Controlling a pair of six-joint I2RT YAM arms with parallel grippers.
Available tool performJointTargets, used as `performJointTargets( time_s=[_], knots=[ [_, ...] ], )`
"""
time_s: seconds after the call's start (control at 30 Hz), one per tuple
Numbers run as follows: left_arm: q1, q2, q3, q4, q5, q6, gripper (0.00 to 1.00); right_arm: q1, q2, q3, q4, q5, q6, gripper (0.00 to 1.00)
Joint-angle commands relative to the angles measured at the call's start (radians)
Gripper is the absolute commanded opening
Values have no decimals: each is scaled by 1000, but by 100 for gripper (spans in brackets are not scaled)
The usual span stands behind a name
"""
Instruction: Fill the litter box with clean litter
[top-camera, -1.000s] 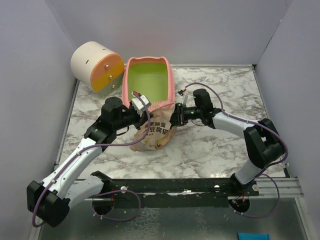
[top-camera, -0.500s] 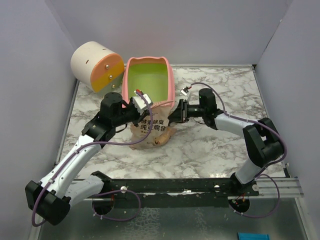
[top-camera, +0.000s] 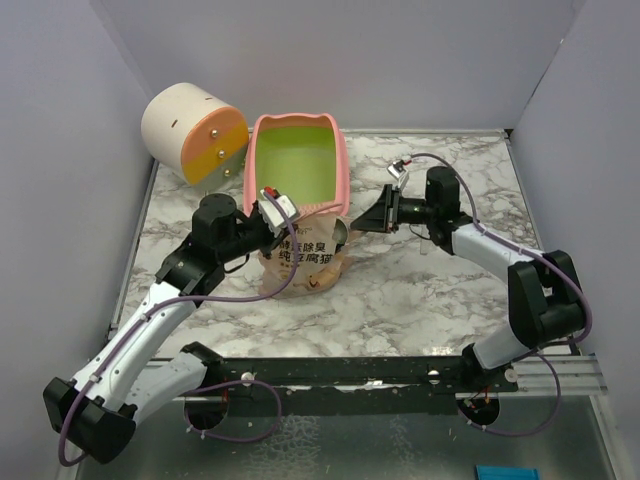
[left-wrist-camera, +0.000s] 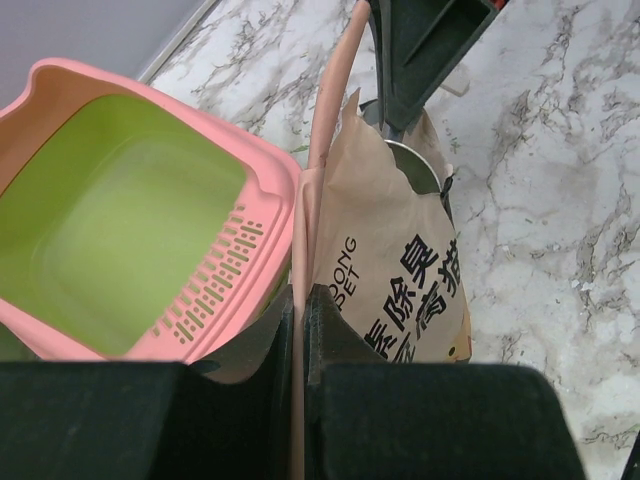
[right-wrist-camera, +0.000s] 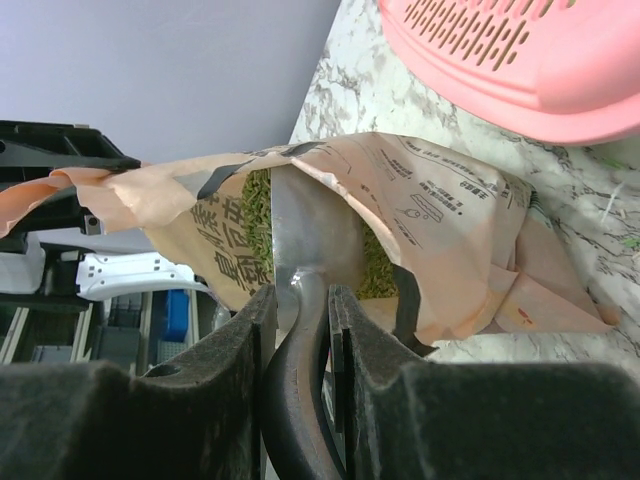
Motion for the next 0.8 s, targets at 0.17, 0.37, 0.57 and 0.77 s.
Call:
performJointTargets(
  time_s=[0.17,0.37,0.57,0.77],
  knots=[
    [4,-73,-4,168,21,-22,0,-73,-75,-31,-25,-82,-4,1],
    [4,-75,-14,175,20,-29,0,-137,-108,-57,-43,-114,-4,1],
    [4,-76,-30,191,1,-38,0,-176,-127,-96,4,-147,45,1],
    [4,-92,-59,223,-4,-59,3,-198,-118,-179,187,-178,180,1]
  ],
)
